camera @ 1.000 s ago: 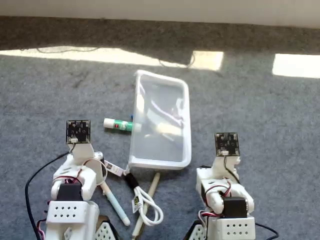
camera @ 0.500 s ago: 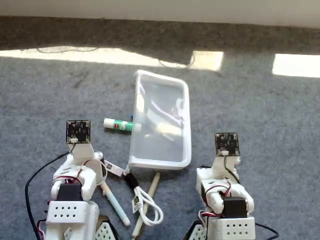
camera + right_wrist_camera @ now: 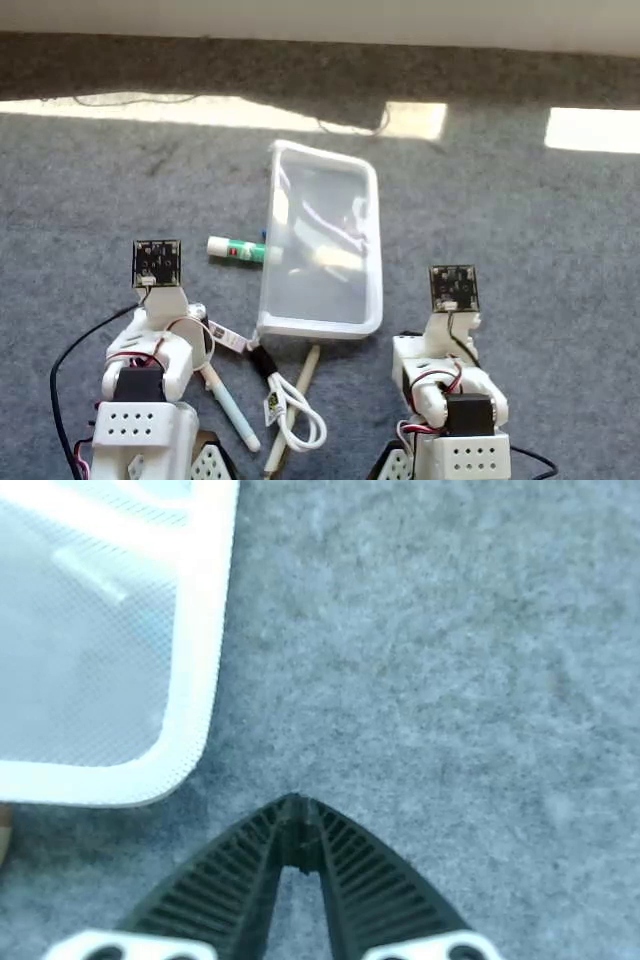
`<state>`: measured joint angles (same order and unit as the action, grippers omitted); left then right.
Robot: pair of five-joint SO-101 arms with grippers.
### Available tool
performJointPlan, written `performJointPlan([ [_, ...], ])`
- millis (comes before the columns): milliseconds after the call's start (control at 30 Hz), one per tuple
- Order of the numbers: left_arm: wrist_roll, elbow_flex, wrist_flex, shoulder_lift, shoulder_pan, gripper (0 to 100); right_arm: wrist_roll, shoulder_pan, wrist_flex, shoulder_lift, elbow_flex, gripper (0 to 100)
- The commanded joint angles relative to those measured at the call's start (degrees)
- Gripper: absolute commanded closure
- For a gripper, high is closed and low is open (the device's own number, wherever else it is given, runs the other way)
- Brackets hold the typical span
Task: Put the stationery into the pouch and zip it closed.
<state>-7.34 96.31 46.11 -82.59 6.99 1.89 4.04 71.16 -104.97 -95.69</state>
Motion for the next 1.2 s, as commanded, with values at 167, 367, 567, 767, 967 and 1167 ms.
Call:
performJointPlan([
  [167, 0.18, 1.27, 0.18, -0.75, -1.89, 99, 0.44, 0.40, 0.13, -0.31, -8.57, 99.3],
  [367, 0.26, 1.27, 0.26, -0.75, -5.05, 98, 0.26, 0.40, 0.13, -0.31, -8.57, 99.3],
  [567, 0.09, 1.27, 0.35, -0.75, -7.34, 98, 0.53, 0.13, 0.13, -0.31, -8.57, 99.3],
  [767, 0.44, -1.36, 0.26, -0.75, -7.69, 98, 0.53, -3.03, -1.54, -0.40, -6.02, 99.3],
  [967, 0.44, -9.01, 3.60, -0.84, 2.77, 99, 0.70, -7.60, -1.98, -0.40, 5.14, 99.3],
  [1167, 12.92, -12.97, 9.41, -0.75, 14.99, 99, 17.05, -5.58, -6.29, -0.31, 13.14, 99.2],
])
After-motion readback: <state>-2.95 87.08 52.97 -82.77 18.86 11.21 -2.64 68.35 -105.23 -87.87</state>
